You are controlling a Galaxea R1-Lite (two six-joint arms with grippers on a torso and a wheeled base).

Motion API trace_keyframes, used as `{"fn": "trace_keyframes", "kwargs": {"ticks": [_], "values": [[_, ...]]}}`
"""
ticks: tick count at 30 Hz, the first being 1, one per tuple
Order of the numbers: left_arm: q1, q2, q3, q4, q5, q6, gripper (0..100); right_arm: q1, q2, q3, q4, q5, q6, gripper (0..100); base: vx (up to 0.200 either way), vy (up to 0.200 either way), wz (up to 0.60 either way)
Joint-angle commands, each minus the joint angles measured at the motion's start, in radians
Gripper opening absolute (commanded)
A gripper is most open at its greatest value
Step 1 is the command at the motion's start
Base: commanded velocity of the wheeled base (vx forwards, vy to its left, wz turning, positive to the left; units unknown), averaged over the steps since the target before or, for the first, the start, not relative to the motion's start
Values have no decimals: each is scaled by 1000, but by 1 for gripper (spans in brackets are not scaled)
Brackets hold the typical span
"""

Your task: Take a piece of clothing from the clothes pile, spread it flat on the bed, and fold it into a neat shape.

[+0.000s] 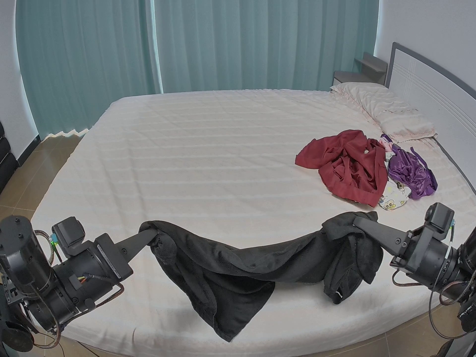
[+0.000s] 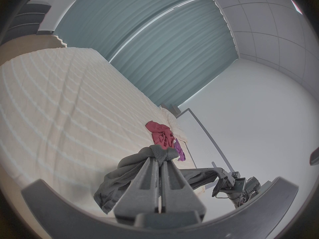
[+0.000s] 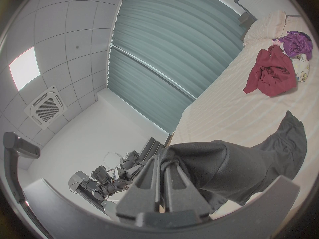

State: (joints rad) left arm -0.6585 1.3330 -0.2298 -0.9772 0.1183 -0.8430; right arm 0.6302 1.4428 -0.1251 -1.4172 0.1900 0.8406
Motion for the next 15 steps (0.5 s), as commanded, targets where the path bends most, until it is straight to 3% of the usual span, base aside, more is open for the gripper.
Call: {"fn": "trace_keyframes", "kwargs": {"ticks": [1, 7, 11, 15], "values": [[-38, -87, 24, 6, 4, 1, 0, 20, -154, 42, 27, 0, -2, 0, -200, 0, 0], [-52, -167, -3, 52, 95, 4, 0, 69, -421, -21, 195, 5, -35, 0, -200, 0, 0], [-56, -232, -45, 104, 127, 7, 0, 72, -598, -188, 465, 8, -49, 0, -200, 0, 0], [-56, -327, -120, 219, 129, 7, 0, 63, -688, -363, 681, -7, -52, 0, 0, 0, 0]]}}
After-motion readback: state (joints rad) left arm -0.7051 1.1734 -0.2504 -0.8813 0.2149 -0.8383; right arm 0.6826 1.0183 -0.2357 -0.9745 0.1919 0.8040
